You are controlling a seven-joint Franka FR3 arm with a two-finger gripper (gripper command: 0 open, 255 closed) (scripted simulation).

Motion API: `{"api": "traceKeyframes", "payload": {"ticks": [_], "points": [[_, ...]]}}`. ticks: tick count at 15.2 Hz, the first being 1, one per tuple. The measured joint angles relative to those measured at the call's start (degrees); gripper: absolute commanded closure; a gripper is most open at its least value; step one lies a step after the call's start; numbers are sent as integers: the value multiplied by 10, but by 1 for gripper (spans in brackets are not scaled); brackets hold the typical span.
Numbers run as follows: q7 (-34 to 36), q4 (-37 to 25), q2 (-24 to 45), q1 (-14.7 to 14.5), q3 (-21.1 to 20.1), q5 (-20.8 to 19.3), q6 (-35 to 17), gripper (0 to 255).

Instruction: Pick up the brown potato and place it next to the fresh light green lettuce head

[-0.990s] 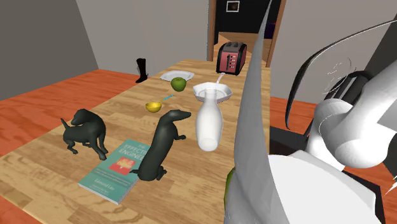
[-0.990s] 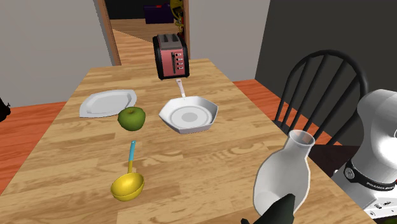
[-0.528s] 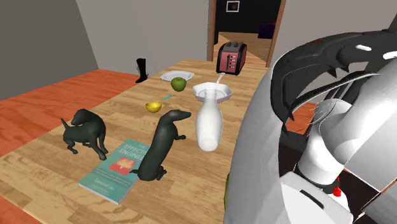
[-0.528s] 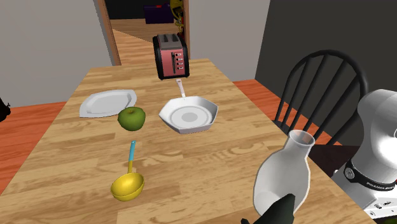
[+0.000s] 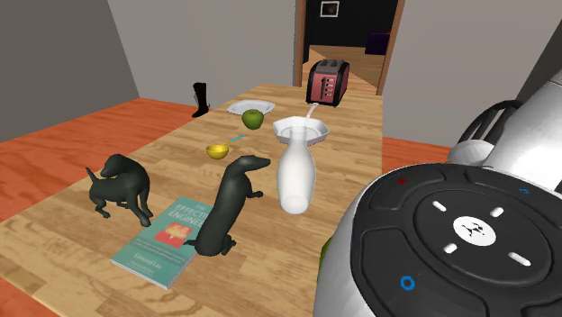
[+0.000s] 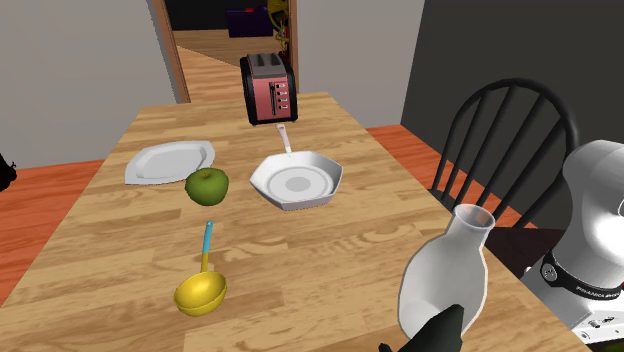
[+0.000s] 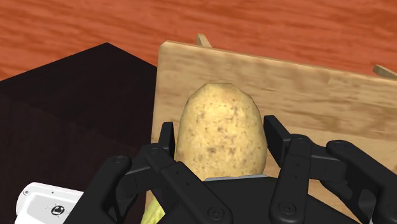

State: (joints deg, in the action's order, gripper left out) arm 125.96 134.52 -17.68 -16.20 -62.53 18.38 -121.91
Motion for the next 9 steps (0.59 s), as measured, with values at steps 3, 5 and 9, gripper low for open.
{"api": "traceKeyframes", "payload": {"ticks": [3, 5, 9], "points": [[9, 14, 19, 12, -19, -10, -29, 255], [19, 21, 32, 20, -33, -19, -47, 255], [35, 31, 59, 39, -57, -41, -76, 255]]}}
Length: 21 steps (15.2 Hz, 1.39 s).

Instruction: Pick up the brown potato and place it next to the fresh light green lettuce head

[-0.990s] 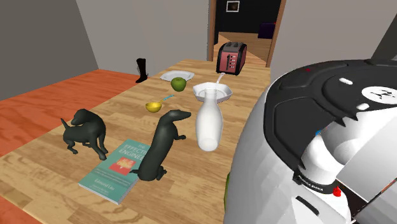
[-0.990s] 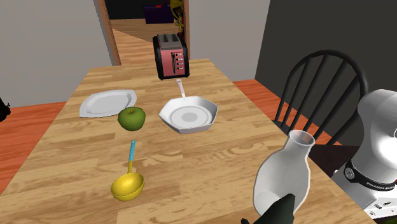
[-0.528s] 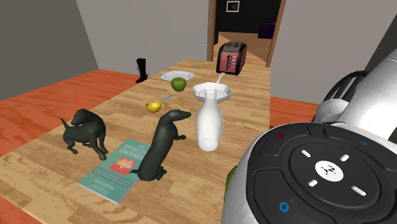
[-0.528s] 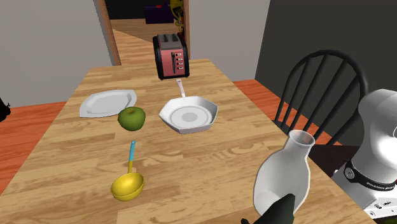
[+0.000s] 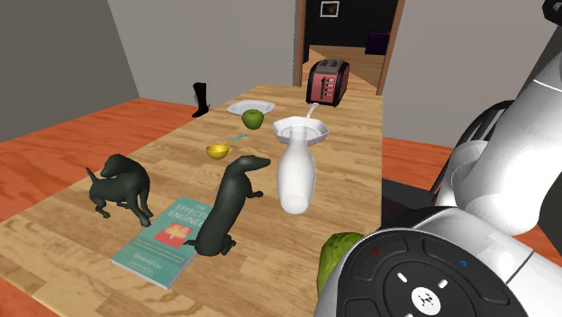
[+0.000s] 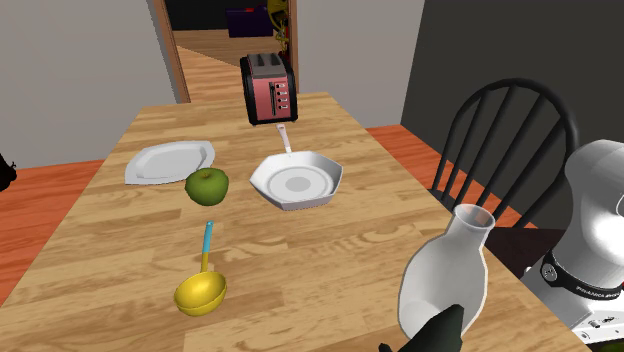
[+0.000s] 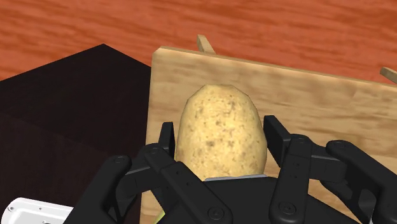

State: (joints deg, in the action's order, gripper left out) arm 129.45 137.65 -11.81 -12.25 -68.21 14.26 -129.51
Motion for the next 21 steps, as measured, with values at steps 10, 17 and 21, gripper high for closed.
{"api": "traceKeyframes", "payload": {"ticks": [10, 17, 21], "points": [[1, 1, 2, 2, -2, -2, -3, 0], [-33, -36, -57, -37, 54, 39, 77, 0], [-35, -39, -62, -40, 60, 42, 86, 0]]}}
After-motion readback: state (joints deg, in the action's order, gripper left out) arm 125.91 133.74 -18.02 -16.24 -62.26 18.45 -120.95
